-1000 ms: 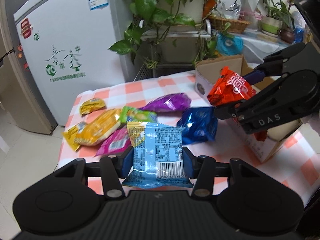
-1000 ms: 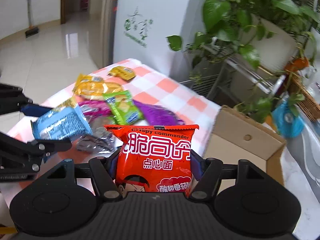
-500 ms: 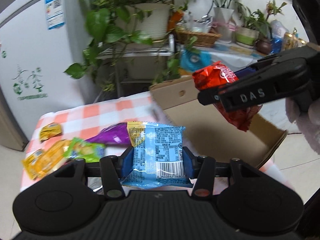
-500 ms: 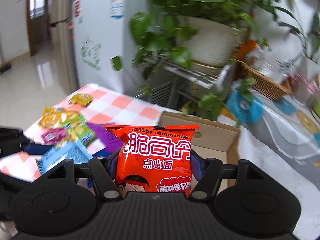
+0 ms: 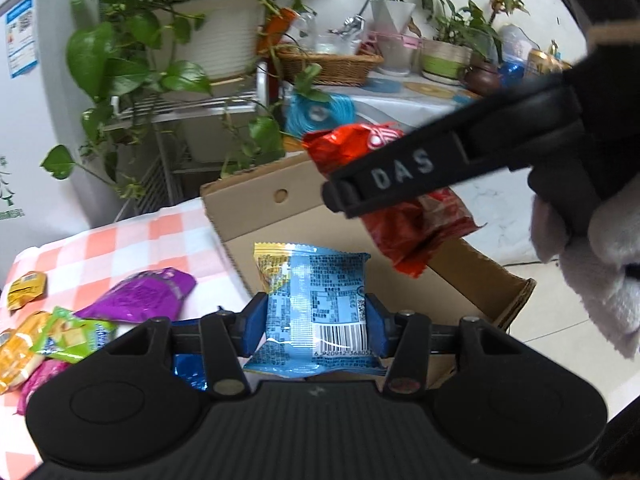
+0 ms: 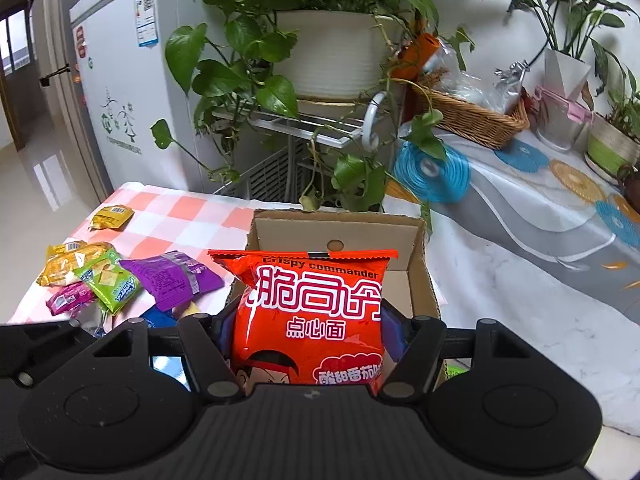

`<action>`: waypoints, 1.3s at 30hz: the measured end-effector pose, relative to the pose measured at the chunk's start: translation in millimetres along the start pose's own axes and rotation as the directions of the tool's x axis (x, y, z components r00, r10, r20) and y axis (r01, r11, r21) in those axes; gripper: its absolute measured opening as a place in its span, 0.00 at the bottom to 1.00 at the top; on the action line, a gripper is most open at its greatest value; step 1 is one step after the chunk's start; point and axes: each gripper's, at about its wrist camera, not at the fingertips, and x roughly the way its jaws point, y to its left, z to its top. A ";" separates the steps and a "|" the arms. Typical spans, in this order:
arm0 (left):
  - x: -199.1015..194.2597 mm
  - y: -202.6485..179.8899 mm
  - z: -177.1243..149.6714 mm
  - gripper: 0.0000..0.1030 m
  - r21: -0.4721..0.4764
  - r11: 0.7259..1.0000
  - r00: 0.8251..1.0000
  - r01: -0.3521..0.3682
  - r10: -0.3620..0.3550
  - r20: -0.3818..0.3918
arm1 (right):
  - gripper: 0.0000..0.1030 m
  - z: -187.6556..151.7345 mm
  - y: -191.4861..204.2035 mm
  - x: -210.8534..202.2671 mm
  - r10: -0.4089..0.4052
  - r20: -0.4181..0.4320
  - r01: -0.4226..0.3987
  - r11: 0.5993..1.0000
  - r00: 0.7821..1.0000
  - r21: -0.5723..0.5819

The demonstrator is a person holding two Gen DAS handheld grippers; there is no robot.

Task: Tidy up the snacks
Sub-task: 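Carry both bags to the cardboard box and release them inside, then return both tools to the table toward the blue and silver bags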

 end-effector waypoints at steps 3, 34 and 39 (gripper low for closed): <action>6.6 -3.1 1.1 0.53 -0.006 1.000 1.000 0.010 -0.010 -0.009 | 0.77 1.4 -4.2 0.7 -0.013 0.001 0.013 0.999 1.000 0.029; -45.1 105.0 -43.7 0.81 -0.098 0.989 0.991 -0.115 0.108 -0.073 | 0.90 9.9 41.7 17.5 0.133 -0.007 -0.134 0.991 0.991 -0.030; -55.0 136.0 -56.3 0.81 -0.115 0.977 0.981 -0.181 0.170 -0.098 | 0.90 11.3 57.9 23.4 0.191 -0.015 -0.191 0.980 0.982 -0.061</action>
